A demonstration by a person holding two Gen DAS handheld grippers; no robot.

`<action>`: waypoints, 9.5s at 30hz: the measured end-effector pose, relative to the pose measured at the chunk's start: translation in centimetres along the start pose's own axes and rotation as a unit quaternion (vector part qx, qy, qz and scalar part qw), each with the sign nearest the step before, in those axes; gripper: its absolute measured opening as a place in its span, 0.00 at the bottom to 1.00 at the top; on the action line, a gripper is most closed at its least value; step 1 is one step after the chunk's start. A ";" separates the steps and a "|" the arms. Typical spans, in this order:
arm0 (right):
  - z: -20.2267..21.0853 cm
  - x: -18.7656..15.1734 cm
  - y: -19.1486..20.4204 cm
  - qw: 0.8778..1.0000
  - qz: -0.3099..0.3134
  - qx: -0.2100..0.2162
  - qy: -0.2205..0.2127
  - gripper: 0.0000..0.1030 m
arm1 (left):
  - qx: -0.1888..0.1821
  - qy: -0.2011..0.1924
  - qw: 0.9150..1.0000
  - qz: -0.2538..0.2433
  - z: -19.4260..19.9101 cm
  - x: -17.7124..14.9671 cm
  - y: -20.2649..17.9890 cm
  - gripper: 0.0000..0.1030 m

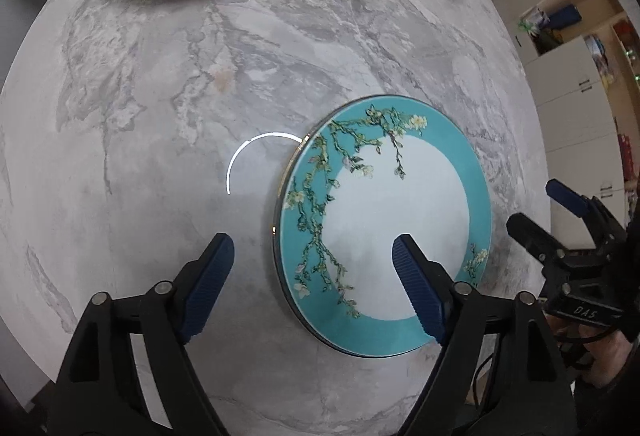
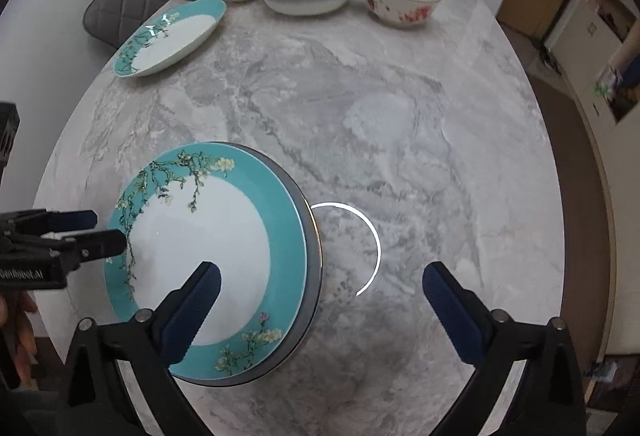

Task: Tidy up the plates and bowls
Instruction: 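Move both grippers to the rim of the smaller teal floral plate, then close the left gripper on the smaller teal plate rim while the right gripper grips it, then lift the smaller teal plate with both grippers and carry it over the plate stack, then lower the smaller teal plate onto the stack and open both grippers, then move both grippers to the rim of the large white bowl, then close the left gripper on the white bowl rim while the right gripper grips it, then lift the large white bowl with both grippers and lower it onto the plate stack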

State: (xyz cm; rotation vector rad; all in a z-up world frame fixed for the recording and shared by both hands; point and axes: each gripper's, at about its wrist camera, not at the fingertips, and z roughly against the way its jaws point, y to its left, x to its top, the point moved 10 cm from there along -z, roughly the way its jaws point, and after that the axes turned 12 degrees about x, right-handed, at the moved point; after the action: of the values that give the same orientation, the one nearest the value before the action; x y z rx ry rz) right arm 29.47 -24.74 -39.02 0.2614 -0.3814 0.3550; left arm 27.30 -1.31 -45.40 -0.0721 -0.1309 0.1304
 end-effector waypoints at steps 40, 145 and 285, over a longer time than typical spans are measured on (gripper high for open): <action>-18.6 28.2 9.9 0.965 -0.097 0.235 0.061 0.66 | 0.071 -0.029 0.993 0.093 -5.0 28.2 21.3 0.73; -1.8 -0.9 1.2 0.995 -0.036 0.093 -0.015 0.15 | -0.004 -0.021 0.999 -0.049 1.5 -1.9 -0.8 0.18; -0.5 15.7 -10.4 0.990 -0.071 0.110 0.055 0.13 | -0.045 0.025 0.989 -0.139 -2.9 18.6 -16.0 0.13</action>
State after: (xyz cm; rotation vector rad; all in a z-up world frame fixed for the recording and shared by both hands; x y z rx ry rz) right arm 47.25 -29.49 -34.95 0.4808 -0.2126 0.2707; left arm 47.95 -14.80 -44.62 -0.1463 -0.0957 -0.1562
